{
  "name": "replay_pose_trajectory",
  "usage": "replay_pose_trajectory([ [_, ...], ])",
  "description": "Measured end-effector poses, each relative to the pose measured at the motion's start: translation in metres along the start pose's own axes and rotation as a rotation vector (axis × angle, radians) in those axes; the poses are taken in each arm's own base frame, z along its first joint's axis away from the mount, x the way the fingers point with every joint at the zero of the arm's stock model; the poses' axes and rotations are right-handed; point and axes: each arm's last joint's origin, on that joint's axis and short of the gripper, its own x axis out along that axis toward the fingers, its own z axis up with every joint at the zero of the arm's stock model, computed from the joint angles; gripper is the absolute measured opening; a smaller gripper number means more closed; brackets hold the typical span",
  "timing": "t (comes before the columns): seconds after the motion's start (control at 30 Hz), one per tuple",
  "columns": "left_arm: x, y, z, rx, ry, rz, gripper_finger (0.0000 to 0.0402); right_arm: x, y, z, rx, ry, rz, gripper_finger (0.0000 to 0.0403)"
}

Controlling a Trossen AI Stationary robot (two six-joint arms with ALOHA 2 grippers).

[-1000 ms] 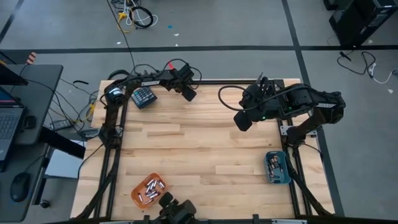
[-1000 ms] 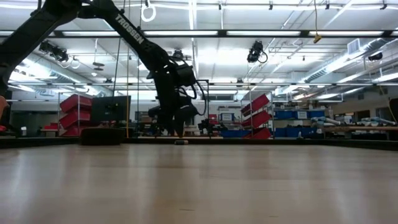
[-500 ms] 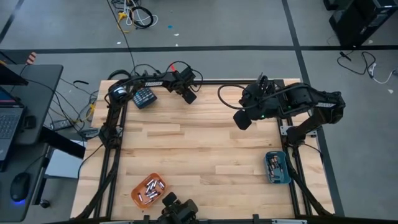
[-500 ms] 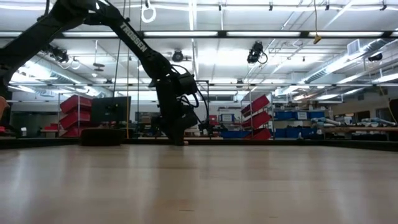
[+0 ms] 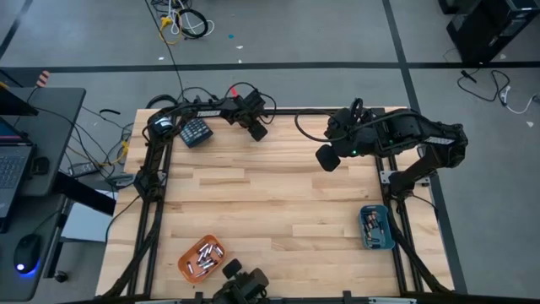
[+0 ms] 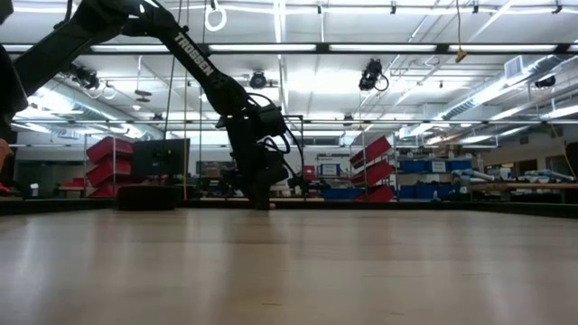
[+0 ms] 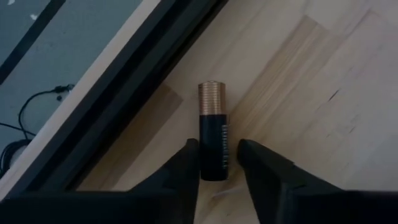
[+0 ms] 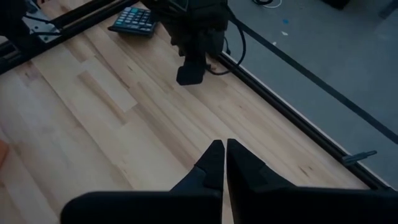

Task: Sort batteries
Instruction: Put the black battery into the blue bin

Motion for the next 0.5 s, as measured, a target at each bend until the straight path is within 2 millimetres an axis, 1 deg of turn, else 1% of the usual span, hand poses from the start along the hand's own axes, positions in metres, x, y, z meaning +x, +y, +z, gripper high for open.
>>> replay_pose_trajectory([
  [0.3,0.0004,-0.0002,-0.0004,-0.019,0.003,0.000,0.0019,0.0000,0.0004,0.0004,0.004,-0.004,0.004,0.0003],
  [0.4,0.0000,-0.0013,-0.0003,-0.026,0.002,0.005,0.0013,0.0000,0.0004,0.0005,0.011,-0.004,0.004,0.0003],
  [0.5,-0.0052,-0.0042,0.0006,-0.018,-0.004,0.007,0.0013,0.0000,0.0004,0.0005,0.017,-0.004,0.004,0.0005],
])
